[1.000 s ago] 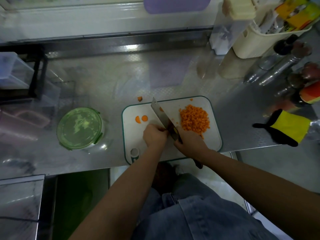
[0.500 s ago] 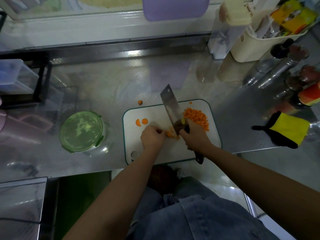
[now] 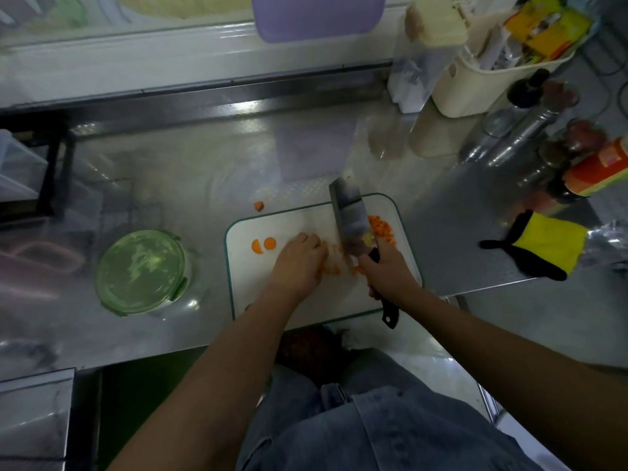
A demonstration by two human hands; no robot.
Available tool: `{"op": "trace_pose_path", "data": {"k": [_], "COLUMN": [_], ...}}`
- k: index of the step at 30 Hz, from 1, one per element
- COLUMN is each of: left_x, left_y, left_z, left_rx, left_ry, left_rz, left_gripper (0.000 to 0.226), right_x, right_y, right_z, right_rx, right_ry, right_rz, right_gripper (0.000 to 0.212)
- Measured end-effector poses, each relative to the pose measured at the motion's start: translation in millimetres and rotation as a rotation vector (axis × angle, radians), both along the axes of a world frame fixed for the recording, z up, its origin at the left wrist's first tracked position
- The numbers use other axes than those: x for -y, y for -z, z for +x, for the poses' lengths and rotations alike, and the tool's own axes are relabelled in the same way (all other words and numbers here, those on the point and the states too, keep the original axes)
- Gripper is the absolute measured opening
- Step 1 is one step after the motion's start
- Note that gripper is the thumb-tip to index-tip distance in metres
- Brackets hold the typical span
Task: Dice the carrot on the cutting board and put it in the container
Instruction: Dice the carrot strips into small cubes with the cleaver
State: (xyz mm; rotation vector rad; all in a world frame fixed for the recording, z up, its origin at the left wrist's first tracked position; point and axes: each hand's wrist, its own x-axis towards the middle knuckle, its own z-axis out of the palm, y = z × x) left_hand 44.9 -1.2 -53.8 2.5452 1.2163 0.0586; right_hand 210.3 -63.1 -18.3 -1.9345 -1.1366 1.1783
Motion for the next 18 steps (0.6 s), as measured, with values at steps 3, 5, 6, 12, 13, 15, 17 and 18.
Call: {"op": "trace_pose_path", "data": {"k": [3, 5, 6, 12, 13, 15, 17, 18], "left_x": [0.8, -0.2, -0.8, 1.8, 2.9, 5.5, 9.6, 11.6], "left_y": [0.4, -1.1, -2.1, -5.9, -6.3, -7.7, -9.0, -9.0], "left_z": [-1.3, -2.3, -2.2, -0.3, -1.7, -5.9, -10.9, -13.4], "left_rx": [0.001, -0.006, -0.016, -0.129, -0.142, -0.148, -0.146, -0.141], "left_ry": [-0.009, -0.016, -0.024, -0.064, -0.08, -0.142, -0.221, -0.262], "left_rz": [0.003, -0.009, -0.016, -0.021, -0.016, -0.012, -0.013, -0.018], "left_gripper": [0.02, 0.019, 0.019, 0.017, 0.018, 0.02, 0.023, 0.024], "right_x": [2.2, 2.9, 2.9, 3.8, 4.4, 4.8, 5.1, 4.7], "right_y": [1.8, 3.0, 3.9, 7.3, 7.1, 7.0, 8.2, 9.4], "right_z": [0.4, 0.5, 0.2, -5.0, -6.5, -9.7, -13.3, -15.3], "right_rx": [-0.01, -0.013, -0.016, -0.001, 0.009, 0.031, 0.067, 0.102], "right_ry": [-0.003, -0.003, -0.007, -0.072, -0.086, -0.128, -0.186, -0.214], "right_rz": [-0.005, -0.007, -0.007, 0.013, 0.019, 0.027, 0.021, 0.021], "right_gripper": [0.015, 0.014, 0.013, 0.009, 0.012, 0.013, 0.007, 0.008]}}
